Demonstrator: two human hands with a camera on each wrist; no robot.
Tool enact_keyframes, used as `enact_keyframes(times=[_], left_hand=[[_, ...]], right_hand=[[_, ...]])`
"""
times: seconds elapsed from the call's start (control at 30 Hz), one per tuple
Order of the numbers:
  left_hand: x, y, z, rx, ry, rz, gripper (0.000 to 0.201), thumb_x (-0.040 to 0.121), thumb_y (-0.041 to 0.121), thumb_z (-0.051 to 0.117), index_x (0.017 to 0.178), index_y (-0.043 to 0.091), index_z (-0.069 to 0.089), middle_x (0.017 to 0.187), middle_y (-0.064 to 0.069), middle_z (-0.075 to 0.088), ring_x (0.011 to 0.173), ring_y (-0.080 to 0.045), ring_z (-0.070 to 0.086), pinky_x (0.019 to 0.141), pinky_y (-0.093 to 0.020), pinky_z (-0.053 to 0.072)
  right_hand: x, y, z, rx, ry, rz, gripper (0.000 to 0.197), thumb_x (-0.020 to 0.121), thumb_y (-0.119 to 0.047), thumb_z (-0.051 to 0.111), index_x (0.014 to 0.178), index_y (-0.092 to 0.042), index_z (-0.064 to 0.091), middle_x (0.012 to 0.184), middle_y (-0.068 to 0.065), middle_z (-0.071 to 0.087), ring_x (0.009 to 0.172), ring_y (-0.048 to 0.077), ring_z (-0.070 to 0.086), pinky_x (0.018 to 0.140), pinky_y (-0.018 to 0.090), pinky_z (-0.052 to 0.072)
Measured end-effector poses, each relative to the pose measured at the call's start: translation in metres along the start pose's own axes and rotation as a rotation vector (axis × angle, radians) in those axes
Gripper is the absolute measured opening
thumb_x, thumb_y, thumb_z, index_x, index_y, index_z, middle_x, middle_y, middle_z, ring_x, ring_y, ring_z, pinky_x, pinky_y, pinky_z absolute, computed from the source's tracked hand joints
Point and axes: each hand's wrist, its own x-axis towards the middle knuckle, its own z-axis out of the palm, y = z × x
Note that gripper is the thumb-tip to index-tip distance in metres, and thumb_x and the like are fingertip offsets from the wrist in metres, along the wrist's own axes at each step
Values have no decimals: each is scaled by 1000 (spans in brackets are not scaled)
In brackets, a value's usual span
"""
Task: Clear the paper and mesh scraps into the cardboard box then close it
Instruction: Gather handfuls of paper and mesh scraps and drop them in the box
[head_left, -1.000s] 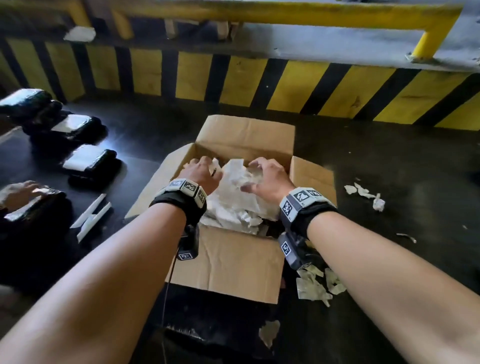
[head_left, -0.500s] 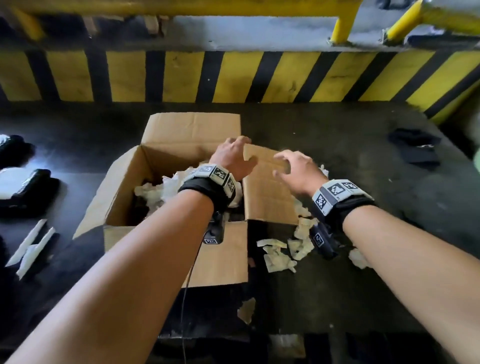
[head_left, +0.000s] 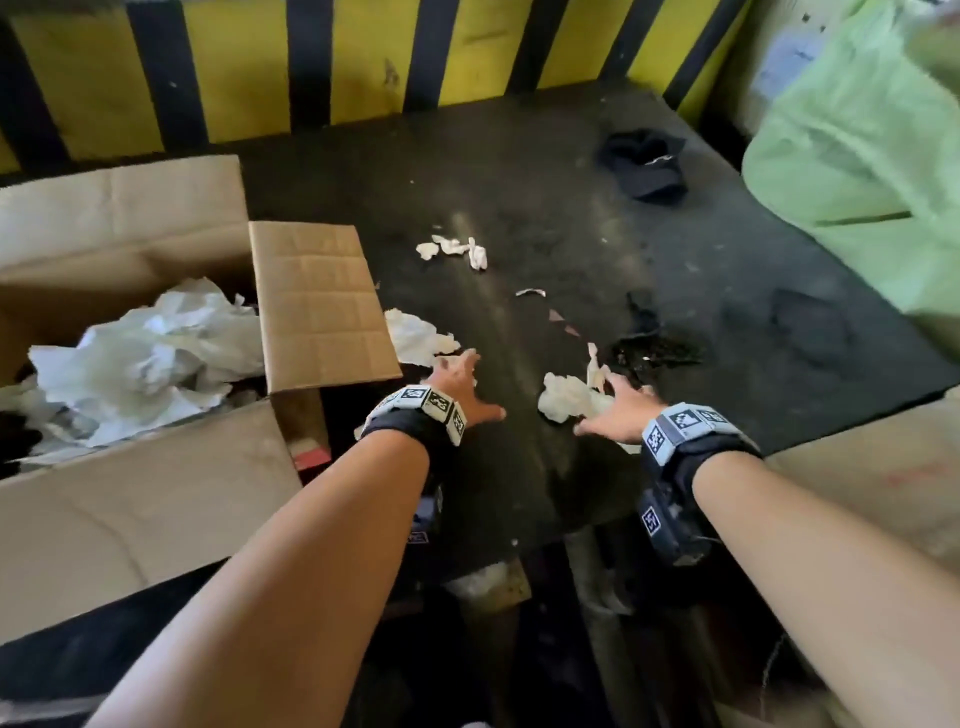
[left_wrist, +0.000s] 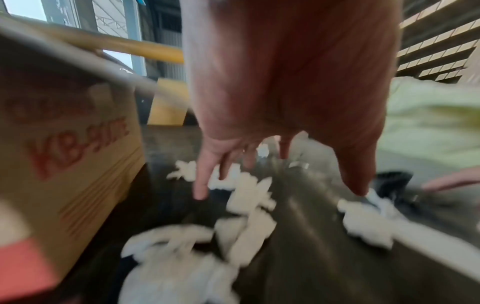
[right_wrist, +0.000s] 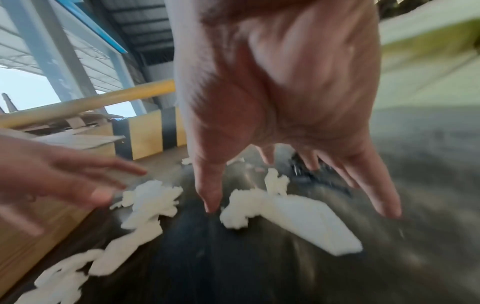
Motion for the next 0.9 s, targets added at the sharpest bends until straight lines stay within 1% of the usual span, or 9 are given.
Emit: enact_keyframes(times=[0.07, 0.13, 0.2, 0.33, 0.43, 0.6, 0.7, 0.77, 0.9], left_hand=[[6, -18, 30, 23, -87, -155, 128, 60, 72, 74, 153, 39, -7, 162, -20, 2, 141, -48, 29, 111, -59, 32], [6, -32, 54, 56, -123, -296, 138, 58, 79, 71, 149, 39, -25, 158, -20, -27, 145, -54, 7, 113, -65, 21], [3, -37, 70, 47, -80, -341, 139, 56, 84, 66, 146, 41, -31, 154, -20, -36, 144, -56, -4, 113, -69, 15], [16, -30, 85, -121, 84, -302, 134, 61, 80, 68, 147, 43, -27, 154, -18, -37, 147, -51, -4, 115, -66, 12], [32, -21, 84, -191, 168, -274, 132, 62, 75, 72, 149, 45, -23, 156, -16, -35, 144, -55, -9, 112, -67, 18], [56, -18, 76, -145, 228, -328, 129, 60, 81, 68, 148, 49, -20, 156, -14, -35, 141, -59, -14, 109, -72, 15], [71, -18, 76, -121, 284, -338, 127, 58, 83, 67, 146, 53, -20, 156, -9, -37, 141, -57, -16, 102, -79, 18], [82, -20, 77, -115, 334, -335, 124, 57, 86, 63, 144, 57, -20, 156, -4, -39, 142, -56, -17, 98, -83, 19], [100, -23, 82, -35, 302, -350, 104, 67, 92, 43, 144, 58, -17, 157, 3, -36, 144, -52, -16, 99, -82, 7]], right_hand=[[9, 12, 23, 45, -17, 2, 123, 69, -61, 78, 155, -35, -5, 164, 14, 6, 148, 41, 17, 117, 48, 25], [18, 15, 44, 115, 7, 6, 127, 64, -65, 78, 152, -46, -12, 163, 17, -6, 147, 45, 17, 118, 53, 23], [26, 13, 58, 132, 53, -7, 124, 65, -69, 74, 149, -48, -15, 163, 15, -12, 147, 50, 7, 118, 58, 17], [40, 0, 63, 167, 119, -116, 124, 68, -70, 73, 153, -40, -12, 162, 15, -18, 147, 48, -10, 118, 61, 8], [56, -5, 59, 201, 119, -136, 122, 68, -67, 75, 152, -43, -10, 163, 6, -19, 146, 49, -12, 112, 70, 14], [76, -7, 52, 181, 146, -188, 121, 66, -69, 76, 150, -50, -9, 162, -2, -25, 146, 48, -15, 110, 73, 15], [86, -7, 57, 148, 166, -215, 110, 73, -67, 71, 149, -52, -7, 160, -5, -26, 147, 48, -7, 108, 75, 13], [90, -7, 64, 104, 170, -212, 97, 83, -65, 61, 151, -49, -7, 162, -2, -24, 147, 48, -5, 110, 74, 9], [89, -7, 77, -19, 236, -205, 75, 93, -62, 46, 153, -41, 6, 164, 5, -9, 147, 46, -7, 110, 71, 9]])
